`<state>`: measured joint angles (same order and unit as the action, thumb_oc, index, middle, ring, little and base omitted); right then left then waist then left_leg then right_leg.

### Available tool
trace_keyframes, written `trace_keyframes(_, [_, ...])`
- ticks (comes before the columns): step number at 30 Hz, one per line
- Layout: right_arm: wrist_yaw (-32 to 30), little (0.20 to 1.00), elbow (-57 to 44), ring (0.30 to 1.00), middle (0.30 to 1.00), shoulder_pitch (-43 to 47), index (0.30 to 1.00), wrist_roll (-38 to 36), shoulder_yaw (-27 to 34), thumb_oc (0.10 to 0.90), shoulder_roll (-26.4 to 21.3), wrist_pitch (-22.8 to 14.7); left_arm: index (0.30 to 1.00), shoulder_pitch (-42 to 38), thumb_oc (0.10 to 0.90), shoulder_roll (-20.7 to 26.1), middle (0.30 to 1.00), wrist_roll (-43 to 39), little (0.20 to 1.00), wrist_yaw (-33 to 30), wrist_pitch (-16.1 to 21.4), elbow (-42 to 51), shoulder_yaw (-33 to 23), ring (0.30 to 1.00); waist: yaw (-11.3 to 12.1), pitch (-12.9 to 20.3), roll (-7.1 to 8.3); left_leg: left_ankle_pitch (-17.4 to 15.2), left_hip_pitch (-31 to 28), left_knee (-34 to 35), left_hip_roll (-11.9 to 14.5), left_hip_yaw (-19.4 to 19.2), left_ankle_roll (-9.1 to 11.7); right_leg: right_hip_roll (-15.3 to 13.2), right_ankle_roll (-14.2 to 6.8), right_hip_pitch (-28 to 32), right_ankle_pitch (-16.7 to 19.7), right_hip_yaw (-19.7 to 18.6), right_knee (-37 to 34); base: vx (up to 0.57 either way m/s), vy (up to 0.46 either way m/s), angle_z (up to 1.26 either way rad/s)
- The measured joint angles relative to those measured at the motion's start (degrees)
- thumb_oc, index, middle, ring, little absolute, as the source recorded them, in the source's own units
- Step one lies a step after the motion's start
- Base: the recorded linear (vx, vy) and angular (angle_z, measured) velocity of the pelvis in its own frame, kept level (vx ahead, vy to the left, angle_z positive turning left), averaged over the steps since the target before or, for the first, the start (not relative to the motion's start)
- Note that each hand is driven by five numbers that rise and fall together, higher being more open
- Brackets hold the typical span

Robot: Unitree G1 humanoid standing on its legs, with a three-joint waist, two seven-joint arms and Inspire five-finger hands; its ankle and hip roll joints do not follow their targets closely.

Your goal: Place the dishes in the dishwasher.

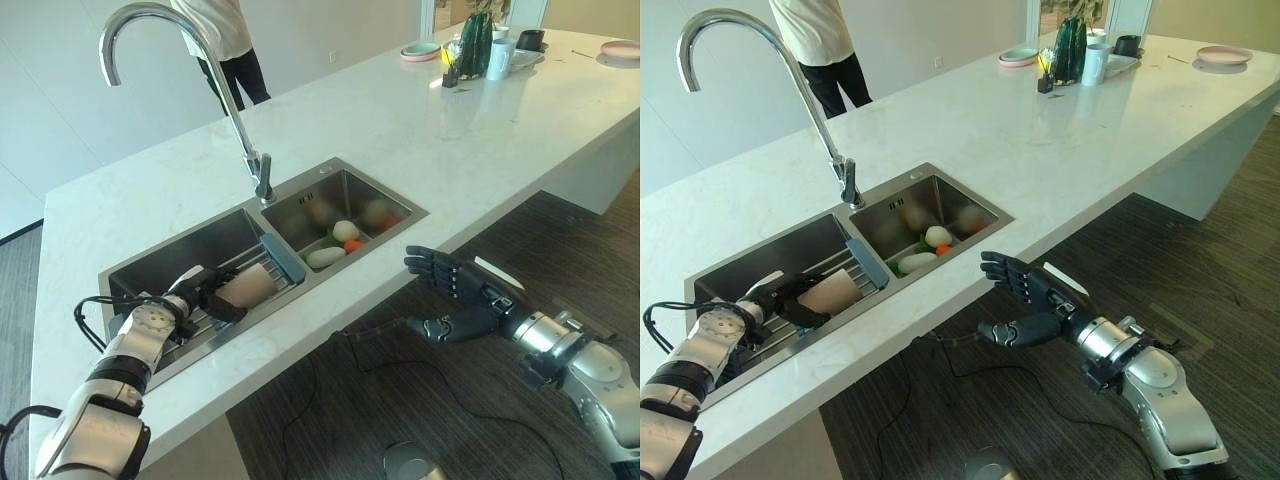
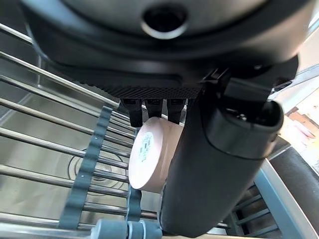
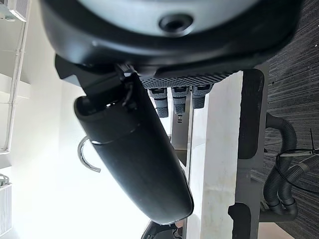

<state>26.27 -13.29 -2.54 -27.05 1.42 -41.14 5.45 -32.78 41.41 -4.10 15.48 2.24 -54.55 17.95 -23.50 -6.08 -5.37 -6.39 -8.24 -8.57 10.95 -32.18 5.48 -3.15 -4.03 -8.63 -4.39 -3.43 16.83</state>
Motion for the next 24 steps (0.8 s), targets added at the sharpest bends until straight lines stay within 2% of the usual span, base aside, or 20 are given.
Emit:
trace_keyframes(4, [0.0, 0.9, 0.0, 0.9, 0.9, -0.06, 0.9, -0.01, 0.08, 0.8, -0.04, 0.0, 0.3, 0.01, 0.4, -0.08, 0.3, 0.0, 0.3, 0.0, -0.96, -0.24, -0.92, 0.3, 0.1, 0.0, 0.0, 0.0, 0.01, -0.01, 0.02, 0.0, 0.0, -0.01, 0.05, -0.05, 0.04, 0.01, 0.02, -0.04, -0.025, 0.0])
trace_keyframes(19, [-0.1, 0.9, 0.0, 0.9, 0.9, -0.07, 0.9, 0.0, 0.09, 0.8, -0.07, 0.0, 0.3, 0.01, 0.4, -0.08, 0.3, 0.03, 0.3, 0.14, -0.98, -0.56, -1.06, 0.3, 0.26, 0.04, -0.05, 0.03, 0.01, -0.09, 0.08, 0.11, 0.02, -0.13, 0.08, -0.04, 0.02, 0.28, 0.24, -0.03, -0.017, 0.01])
trace_keyframes(24, [-0.64, 0.9, 0.02, 0.9, 0.9, -0.07, 0.9, 0.0, 0.07, 0.8, 0.09, -0.01, 0.3, 0.3, 0.4, -0.18, 0.3, 0.3, 0.3, -1.1, 0.18, -0.54, -1.06, 0.3, 0.27, 0.05, -0.07, 0.13, 0.03, -0.08, 0.19, 0.33, 0.14, -0.21, 0.21, 0.02, -0.09, 0.68, 0.45, -0.02, -0.041, 0.03])
